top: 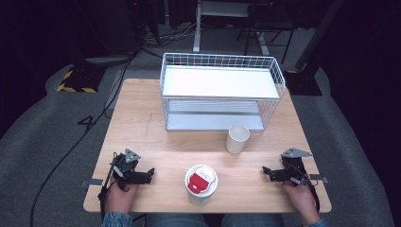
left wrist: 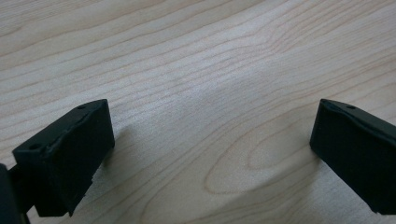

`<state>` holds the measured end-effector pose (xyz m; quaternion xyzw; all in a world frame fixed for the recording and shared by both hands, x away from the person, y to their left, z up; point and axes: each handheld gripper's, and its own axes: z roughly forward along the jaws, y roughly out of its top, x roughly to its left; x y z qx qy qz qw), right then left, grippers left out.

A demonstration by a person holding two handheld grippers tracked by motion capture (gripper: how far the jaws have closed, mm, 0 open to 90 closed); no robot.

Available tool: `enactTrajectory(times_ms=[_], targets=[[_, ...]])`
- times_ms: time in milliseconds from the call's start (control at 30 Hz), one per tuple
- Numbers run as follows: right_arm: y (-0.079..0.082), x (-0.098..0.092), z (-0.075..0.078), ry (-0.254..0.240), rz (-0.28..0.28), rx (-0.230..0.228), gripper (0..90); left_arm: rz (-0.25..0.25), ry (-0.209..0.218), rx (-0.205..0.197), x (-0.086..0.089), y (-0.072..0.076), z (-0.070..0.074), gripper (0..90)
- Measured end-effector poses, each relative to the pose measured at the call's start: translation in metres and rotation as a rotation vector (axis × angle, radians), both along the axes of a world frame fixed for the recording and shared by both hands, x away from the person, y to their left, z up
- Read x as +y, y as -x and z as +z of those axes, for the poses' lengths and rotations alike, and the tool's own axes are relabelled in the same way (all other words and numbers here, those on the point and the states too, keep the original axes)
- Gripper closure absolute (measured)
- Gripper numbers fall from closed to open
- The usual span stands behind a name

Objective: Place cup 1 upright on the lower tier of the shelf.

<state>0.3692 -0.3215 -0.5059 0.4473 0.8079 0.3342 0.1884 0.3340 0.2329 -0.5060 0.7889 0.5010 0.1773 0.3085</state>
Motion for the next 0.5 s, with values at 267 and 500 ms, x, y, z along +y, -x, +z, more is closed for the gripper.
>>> enactTrajectory(times_ms=[267, 500], targets=[[0.0034, -0.0006, 0.0009, 0.002, -0.005, 0.008, 0.5, 0.000, 0.000, 0.000, 0.0000, 0.0000, 0.0000, 0.3], [0.0045, 0.0029, 0.0067, -0.005, 0.011, -0.002, 0.7, 0.000, 0.000, 0.000, 0.0000, 0.0000, 0.0000, 0.3]])
